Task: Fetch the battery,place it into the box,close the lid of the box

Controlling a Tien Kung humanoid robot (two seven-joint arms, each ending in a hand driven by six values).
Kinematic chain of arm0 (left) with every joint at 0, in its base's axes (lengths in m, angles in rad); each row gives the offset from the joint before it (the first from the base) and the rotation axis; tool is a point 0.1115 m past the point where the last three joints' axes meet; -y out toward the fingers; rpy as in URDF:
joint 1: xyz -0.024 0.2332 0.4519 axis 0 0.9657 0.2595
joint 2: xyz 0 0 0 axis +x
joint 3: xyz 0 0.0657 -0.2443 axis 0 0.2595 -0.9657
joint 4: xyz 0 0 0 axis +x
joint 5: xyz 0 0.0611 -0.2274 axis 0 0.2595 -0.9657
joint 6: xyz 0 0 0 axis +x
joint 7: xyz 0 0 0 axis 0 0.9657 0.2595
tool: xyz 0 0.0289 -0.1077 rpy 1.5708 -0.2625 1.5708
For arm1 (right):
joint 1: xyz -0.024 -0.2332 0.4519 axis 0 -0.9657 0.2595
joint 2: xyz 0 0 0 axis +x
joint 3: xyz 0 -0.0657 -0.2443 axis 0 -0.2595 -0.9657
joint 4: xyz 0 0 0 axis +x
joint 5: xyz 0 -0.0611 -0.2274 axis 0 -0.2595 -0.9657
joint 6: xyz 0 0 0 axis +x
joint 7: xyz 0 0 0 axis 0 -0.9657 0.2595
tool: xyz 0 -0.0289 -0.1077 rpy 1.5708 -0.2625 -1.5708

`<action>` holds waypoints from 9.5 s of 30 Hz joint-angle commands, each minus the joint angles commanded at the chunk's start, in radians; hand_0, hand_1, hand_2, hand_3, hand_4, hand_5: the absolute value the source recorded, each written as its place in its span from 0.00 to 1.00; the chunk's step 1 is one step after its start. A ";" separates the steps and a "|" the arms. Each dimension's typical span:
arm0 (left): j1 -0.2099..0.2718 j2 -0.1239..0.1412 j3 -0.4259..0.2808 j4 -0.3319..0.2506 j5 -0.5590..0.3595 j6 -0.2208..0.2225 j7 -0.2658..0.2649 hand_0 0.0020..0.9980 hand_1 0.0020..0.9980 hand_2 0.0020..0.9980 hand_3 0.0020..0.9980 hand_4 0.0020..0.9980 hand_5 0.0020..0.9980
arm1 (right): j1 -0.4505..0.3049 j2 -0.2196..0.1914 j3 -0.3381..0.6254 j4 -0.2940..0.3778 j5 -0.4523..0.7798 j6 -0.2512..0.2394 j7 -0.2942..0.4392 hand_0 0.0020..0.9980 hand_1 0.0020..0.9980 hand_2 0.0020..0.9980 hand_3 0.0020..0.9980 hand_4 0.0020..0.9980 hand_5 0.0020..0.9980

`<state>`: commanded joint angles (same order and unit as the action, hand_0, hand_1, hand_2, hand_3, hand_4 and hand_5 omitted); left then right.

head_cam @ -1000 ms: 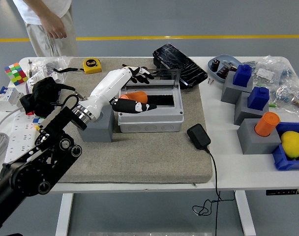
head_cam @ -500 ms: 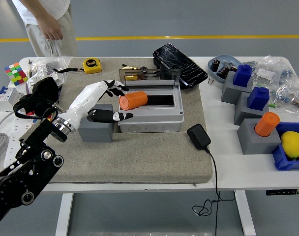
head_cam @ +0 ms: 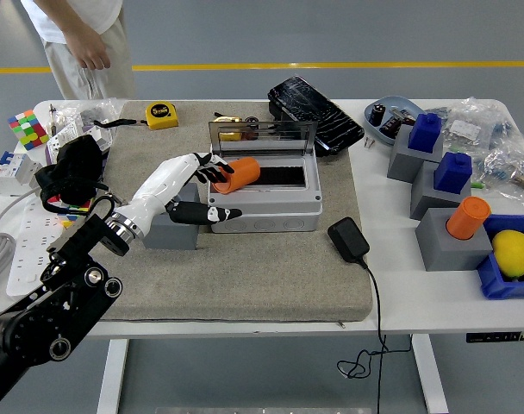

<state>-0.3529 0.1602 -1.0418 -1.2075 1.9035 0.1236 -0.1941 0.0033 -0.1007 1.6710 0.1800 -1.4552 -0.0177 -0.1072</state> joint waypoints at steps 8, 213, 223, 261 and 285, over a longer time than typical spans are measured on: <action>-0.010 -0.026 0.012 0.007 -0.007 -0.004 -0.002 0.47 0.56 0.56 0.63 1.00 0.40 | -0.002 0.000 -0.002 0.000 0.001 -0.001 0.002 0.64 0.64 0.67 0.58 1.00 0.52; 0.191 -0.075 -0.463 -0.224 -0.317 0.038 -0.183 0.69 0.71 0.68 0.73 1.00 0.44 | 0.072 -0.004 -0.071 0.000 0.032 0.019 -0.004 0.63 0.64 0.67 0.58 1.00 0.51; 0.233 -0.074 -0.449 -0.253 -0.312 0.033 -0.172 0.69 0.71 0.68 0.73 1.00 0.44 | 0.043 -0.006 -0.023 0.000 0.000 0.015 -0.008 0.63 0.64 0.67 0.58 1.00 0.51; 0.257 -0.082 -0.424 -0.284 -0.282 0.014 -0.119 0.69 0.69 0.65 0.72 1.00 0.42 | 0.034 0.029 0.014 0.000 -0.021 0.016 -0.015 0.63 0.64 0.67 0.58 1.00 0.52; 0.248 -0.090 -0.419 -0.284 -0.277 0.010 -0.104 0.69 0.68 0.65 0.72 1.00 0.41 | 0.042 0.030 0.035 0.000 -0.037 0.014 -0.021 0.63 0.64 0.67 0.58 1.00 0.52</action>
<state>-0.1047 0.0700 -1.4604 -1.4919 1.6267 0.1337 -0.2979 0.0456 -0.0706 1.7061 0.1800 -1.4925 -0.0039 -0.1282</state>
